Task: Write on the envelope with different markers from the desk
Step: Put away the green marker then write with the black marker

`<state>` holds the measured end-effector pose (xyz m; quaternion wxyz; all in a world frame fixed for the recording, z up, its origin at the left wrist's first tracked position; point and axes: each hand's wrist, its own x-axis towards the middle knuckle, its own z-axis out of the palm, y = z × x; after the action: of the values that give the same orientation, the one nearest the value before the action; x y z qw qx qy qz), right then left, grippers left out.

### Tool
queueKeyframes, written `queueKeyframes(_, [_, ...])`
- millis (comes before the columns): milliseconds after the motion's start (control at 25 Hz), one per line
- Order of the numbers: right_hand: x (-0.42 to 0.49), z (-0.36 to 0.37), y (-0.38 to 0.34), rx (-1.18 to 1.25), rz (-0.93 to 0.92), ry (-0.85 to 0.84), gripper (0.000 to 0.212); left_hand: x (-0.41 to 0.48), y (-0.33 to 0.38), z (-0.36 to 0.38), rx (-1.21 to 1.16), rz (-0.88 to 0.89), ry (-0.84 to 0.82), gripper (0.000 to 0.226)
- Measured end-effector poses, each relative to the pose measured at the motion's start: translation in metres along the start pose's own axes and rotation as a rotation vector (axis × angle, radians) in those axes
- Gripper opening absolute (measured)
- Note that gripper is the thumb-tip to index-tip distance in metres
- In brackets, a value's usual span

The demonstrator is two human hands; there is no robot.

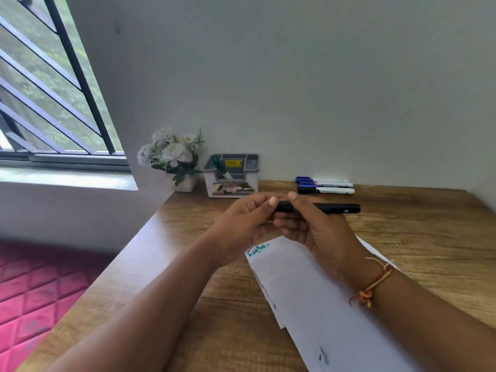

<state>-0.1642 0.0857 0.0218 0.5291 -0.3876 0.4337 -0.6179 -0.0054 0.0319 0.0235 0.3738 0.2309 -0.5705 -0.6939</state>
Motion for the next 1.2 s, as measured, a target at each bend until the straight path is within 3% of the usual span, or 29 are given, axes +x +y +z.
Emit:
queueKeyframes(120, [-0.002,0.004,-0.005,-0.001,0.028,-0.031,0.032,0.000,0.001,-0.003,0.001,0.004,-0.021,0.040])
queueKeyframes(320, [-0.001,0.004,-0.006,0.075,0.060,-0.018,0.024,0.002,-0.002,0.001,-0.055,0.004,0.008,0.033])
queueKeyframes(480, [0.000,0.004,-0.008,0.101,0.059,-0.060,0.027,0.005,-0.003,0.000,-0.149,-0.033,0.004,0.043])
queueKeyframes(600, [0.001,0.003,-0.009,0.030,0.009,-0.063,0.035,0.007,-0.001,-0.003,-0.198,-0.022,-0.001,0.042])
queueKeyframes(720, [0.002,-0.003,-0.010,-0.106,-0.045,-0.024,0.041,0.016,0.002,-0.025,-0.302,0.028,0.180,0.029])
queueKeyframes(800, [0.006,-0.005,-0.007,-0.335,-0.094,0.057,0.029,0.018,0.003,-0.044,0.052,-0.046,0.282,0.026])
queueKeyframes(880, [0.008,-0.003,0.002,-0.522,-0.056,0.112,0.019,0.015,-0.001,-0.055,0.677,-0.152,0.225,0.026])
queueKeyframes(920, [0.009,-0.003,0.007,-0.572,-0.017,0.114,0.018,0.013,-0.002,-0.056,0.879,-0.176,0.169,0.023])
queueKeyframes(1040, [0.011,-0.005,0.016,-0.642,0.021,0.064,0.022,0.009,0.004,-0.052,0.998,-0.191,0.005,0.008])
queueKeyframes(1200, [0.012,-0.008,0.023,-0.688,-0.008,0.041,0.011,0.011,0.008,-0.056,1.149,-0.268,-0.238,0.033])
